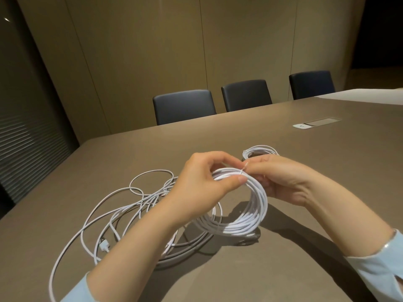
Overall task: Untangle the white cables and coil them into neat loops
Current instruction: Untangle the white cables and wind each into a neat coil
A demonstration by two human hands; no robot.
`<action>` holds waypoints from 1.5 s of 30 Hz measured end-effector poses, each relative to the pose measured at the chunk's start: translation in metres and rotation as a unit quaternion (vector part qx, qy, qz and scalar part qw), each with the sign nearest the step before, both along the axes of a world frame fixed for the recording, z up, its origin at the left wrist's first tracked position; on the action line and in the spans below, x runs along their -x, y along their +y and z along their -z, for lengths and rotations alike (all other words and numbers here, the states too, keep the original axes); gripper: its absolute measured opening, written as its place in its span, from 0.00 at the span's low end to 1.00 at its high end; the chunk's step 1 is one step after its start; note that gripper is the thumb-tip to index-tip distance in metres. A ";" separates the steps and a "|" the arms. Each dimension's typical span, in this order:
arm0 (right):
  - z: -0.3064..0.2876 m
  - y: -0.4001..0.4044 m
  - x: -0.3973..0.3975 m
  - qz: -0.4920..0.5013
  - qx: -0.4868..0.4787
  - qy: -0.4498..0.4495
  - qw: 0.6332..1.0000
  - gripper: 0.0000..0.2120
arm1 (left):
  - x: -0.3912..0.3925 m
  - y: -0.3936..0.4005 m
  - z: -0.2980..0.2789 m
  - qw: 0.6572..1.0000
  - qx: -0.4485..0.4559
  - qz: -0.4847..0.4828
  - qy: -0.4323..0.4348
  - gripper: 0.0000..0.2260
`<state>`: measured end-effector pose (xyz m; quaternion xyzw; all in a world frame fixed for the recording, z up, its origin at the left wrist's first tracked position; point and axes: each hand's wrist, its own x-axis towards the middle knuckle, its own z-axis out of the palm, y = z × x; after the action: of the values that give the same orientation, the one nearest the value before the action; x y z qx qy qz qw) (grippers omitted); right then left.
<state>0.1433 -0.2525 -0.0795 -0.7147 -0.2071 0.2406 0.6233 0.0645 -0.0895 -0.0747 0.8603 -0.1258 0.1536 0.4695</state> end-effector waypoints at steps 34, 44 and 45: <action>0.023 0.014 0.003 0.028 -0.073 -0.435 0.897 0.15 | -0.009 0.034 -0.008 0.949 0.265 0.014 0.171 0.11; 0.029 0.018 0.001 0.053 -0.046 -0.437 0.897 0.13 | -0.008 0.037 -0.007 0.971 0.192 0.017 0.140 0.08; 0.030 0.018 0.000 0.062 -0.050 -0.454 0.888 0.13 | -0.007 0.038 -0.009 0.973 0.181 0.022 0.138 0.08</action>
<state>0.1432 -0.2341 -0.1091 -0.7253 -0.4341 -0.1597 0.5099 0.0716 -0.0520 -0.0661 0.7708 -0.0485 0.0432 0.6338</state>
